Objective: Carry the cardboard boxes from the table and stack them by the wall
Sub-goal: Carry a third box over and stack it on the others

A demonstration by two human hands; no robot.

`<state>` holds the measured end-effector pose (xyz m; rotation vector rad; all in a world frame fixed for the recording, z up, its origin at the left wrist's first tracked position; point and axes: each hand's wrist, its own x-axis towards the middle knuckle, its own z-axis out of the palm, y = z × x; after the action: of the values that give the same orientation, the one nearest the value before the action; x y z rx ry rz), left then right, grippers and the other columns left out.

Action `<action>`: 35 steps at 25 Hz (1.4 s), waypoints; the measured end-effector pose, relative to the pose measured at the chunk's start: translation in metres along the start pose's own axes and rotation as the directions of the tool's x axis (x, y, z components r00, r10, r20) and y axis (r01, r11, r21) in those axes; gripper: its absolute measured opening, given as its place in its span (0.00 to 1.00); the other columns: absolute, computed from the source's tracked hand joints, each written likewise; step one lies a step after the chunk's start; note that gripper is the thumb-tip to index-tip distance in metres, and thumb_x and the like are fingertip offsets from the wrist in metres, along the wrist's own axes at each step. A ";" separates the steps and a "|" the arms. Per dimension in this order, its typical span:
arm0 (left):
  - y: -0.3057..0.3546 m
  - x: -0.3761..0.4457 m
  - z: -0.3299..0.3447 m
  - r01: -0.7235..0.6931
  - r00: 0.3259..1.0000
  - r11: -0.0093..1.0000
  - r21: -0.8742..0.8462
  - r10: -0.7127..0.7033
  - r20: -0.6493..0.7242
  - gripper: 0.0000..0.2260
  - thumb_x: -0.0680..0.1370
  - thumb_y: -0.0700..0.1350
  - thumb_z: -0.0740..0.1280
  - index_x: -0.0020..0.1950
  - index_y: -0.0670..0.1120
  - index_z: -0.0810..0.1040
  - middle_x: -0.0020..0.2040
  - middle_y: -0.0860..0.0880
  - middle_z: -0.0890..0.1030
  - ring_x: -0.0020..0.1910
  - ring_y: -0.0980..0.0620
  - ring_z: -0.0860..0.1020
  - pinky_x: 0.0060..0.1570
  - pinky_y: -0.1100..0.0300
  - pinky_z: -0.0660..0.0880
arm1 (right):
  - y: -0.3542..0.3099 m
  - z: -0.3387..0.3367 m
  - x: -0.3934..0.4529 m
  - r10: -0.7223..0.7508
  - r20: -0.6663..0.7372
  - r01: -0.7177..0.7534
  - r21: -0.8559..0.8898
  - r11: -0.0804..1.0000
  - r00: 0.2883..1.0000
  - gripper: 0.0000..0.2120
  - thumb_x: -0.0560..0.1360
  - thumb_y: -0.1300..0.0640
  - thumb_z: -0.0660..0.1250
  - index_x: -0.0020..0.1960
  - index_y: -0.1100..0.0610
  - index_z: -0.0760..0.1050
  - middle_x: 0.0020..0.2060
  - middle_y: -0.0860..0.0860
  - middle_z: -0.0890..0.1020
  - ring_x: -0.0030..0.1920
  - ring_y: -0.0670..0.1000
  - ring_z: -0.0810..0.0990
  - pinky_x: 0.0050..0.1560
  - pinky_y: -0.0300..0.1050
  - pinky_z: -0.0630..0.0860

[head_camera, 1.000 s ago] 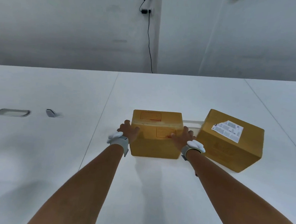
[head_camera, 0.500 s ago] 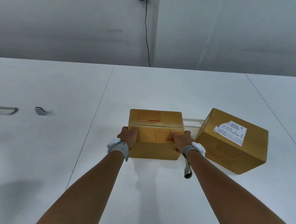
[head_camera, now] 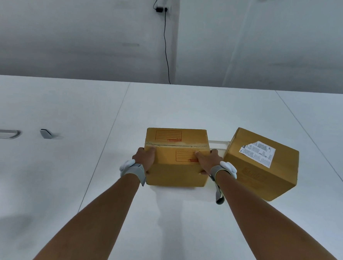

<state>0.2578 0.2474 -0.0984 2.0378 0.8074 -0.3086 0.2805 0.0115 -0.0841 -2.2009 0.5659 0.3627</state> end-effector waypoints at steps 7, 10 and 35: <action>-0.005 -0.066 -0.001 -0.026 0.996 1.000 0.012 0.027 -0.089 0.31 0.74 0.65 0.56 0.67 0.45 0.71 0.60 0.41 0.78 0.57 0.37 0.76 0.57 0.39 0.77 | 0.022 -0.025 -0.035 -0.063 0.040 0.064 -0.026 0.998 0.997 0.32 0.71 0.36 0.67 0.63 0.60 0.72 0.45 0.54 0.80 0.33 0.55 0.80 0.39 0.58 0.85; -0.021 -0.110 0.007 -0.004 0.991 1.000 -0.010 0.003 -0.130 0.31 0.73 0.65 0.55 0.66 0.45 0.71 0.59 0.41 0.78 0.56 0.37 0.77 0.57 0.40 0.77 | 0.043 -0.040 -0.061 -0.110 0.099 0.113 -0.033 0.993 0.989 0.27 0.72 0.36 0.66 0.53 0.60 0.77 0.36 0.53 0.81 0.34 0.57 0.84 0.38 0.58 0.85; -0.251 -0.424 0.012 0.176 0.866 0.923 -0.342 -0.311 -0.392 0.31 0.74 0.67 0.59 0.69 0.48 0.69 0.61 0.45 0.77 0.58 0.38 0.77 0.57 0.40 0.78 | 0.187 -0.014 -0.307 -0.437 0.407 0.549 -0.218 0.807 0.802 0.29 0.73 0.35 0.61 0.55 0.59 0.80 0.50 0.58 0.84 0.51 0.63 0.82 0.55 0.54 0.80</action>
<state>-0.2240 0.1538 -0.0592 1.7359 1.3188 0.1435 -0.0770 -0.0212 -0.0632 -2.4203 -0.3000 0.5625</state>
